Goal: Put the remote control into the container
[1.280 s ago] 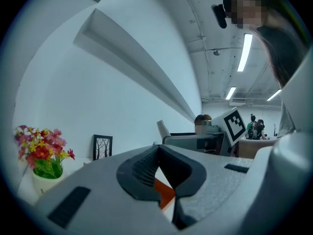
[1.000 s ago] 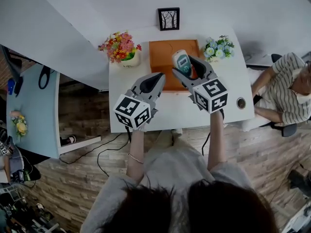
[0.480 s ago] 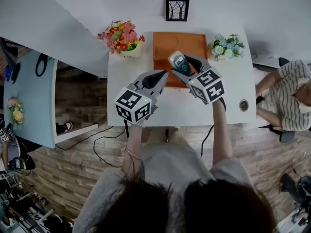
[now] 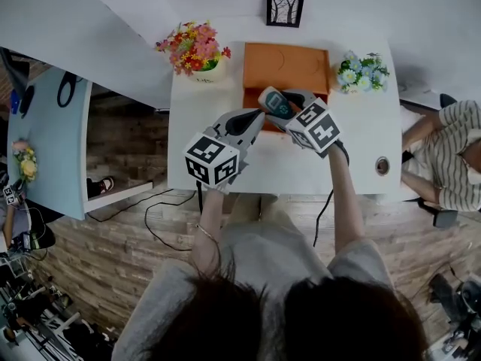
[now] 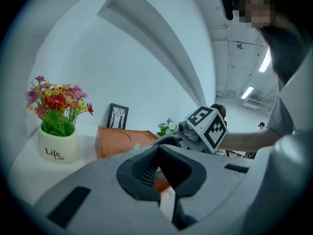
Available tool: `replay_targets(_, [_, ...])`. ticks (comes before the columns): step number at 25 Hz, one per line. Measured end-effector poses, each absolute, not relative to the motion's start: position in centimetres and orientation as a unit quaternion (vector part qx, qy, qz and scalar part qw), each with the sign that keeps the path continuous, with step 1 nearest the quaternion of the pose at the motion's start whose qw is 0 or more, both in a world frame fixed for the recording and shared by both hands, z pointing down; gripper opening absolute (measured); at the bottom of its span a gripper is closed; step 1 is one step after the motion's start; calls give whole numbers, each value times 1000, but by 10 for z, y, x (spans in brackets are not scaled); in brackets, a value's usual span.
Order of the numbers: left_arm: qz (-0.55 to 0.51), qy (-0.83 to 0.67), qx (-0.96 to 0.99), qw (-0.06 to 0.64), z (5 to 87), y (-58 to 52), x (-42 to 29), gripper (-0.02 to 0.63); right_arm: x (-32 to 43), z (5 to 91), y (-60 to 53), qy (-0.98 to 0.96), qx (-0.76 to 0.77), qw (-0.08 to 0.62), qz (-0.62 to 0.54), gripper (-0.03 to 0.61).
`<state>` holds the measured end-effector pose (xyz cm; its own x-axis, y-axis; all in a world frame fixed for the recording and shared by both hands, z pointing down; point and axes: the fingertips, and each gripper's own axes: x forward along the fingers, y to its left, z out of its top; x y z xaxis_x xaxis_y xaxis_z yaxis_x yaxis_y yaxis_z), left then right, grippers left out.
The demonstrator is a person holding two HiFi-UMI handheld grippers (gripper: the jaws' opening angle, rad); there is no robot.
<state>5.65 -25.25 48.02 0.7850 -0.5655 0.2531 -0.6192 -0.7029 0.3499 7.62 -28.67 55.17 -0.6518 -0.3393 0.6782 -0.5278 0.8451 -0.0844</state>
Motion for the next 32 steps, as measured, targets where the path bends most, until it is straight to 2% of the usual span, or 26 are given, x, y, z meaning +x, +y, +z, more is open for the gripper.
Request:
replay_targets(18, [70,-326,913,234,500,-246,53,3,83,610,-285,-855,208,448,158,284])
replay_targets(32, [68,-340,907,239,502,-244,40,3,85,627,-289,-830,202,499,148,285])
